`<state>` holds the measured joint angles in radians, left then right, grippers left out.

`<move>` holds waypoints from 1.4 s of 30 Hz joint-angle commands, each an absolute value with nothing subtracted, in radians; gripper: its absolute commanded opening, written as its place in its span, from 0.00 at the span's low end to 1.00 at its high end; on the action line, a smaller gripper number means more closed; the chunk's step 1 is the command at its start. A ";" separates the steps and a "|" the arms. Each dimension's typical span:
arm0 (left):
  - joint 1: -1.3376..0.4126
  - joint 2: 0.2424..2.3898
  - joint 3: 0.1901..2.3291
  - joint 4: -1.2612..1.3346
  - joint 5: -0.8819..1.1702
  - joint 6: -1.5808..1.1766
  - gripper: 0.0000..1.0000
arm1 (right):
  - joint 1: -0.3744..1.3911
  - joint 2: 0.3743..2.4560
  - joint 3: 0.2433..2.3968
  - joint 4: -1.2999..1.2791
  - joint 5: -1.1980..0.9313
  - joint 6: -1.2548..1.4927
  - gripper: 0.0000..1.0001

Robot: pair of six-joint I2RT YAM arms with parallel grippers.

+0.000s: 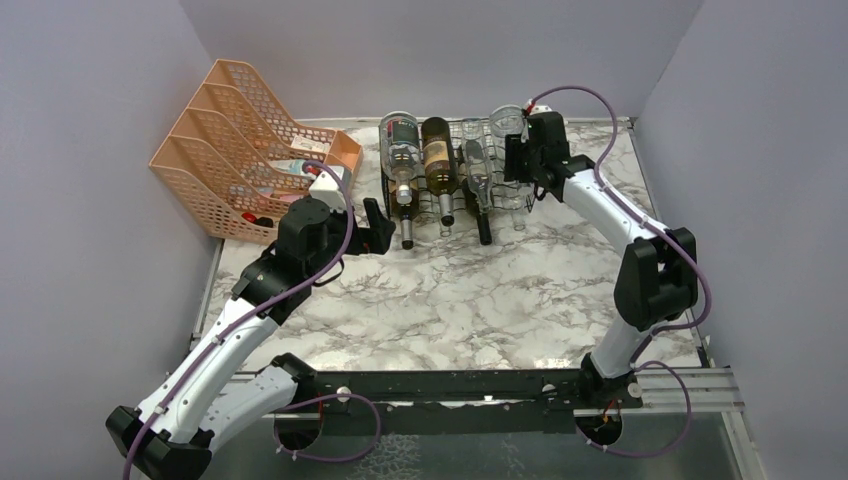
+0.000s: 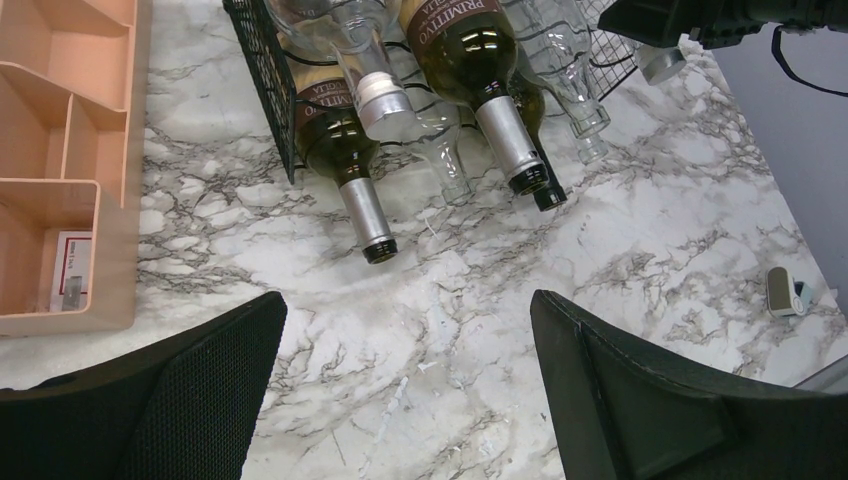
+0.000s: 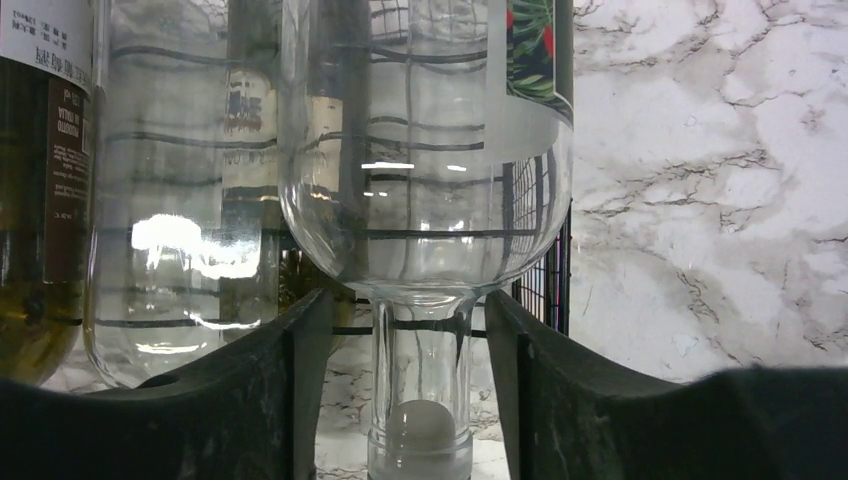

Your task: Put the wine bottle on the wine rack

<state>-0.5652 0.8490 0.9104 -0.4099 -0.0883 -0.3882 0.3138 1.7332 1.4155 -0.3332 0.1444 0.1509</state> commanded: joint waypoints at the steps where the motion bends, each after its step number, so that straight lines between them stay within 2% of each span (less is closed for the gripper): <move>1: -0.568 0.832 0.923 -0.414 -0.069 -0.377 0.99 | 0.311 1.691 1.452 -0.254 0.162 0.146 0.62; 7: -0.568 0.816 0.923 -0.416 -0.109 -0.401 0.99 | 0.310 1.595 1.431 -0.283 0.139 0.175 0.71; 13: -0.567 0.805 0.937 -0.431 -0.102 -0.375 0.99 | 0.310 1.456 1.370 -0.459 0.134 0.240 0.71; 21: -0.567 0.756 0.980 -0.445 -0.127 -0.306 0.99 | 0.311 1.102 1.099 -0.585 0.088 0.378 0.71; 25: -0.568 0.729 1.028 -0.482 -0.192 -0.275 0.99 | 0.311 0.913 1.045 -0.671 0.130 0.402 0.77; 34: -0.567 0.639 1.125 -0.537 -0.310 -0.216 0.99 | 0.310 0.627 1.118 -0.808 0.209 0.377 0.81; 42: -0.567 0.602 1.263 -0.608 -0.279 -0.142 0.99 | 0.310 0.586 1.302 -0.841 0.296 0.273 0.85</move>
<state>-0.5652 0.6144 1.1896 -0.5579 -0.2630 -0.1963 0.3138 0.5789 1.2118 -0.7963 0.2173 0.3321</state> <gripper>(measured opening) 0.987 0.843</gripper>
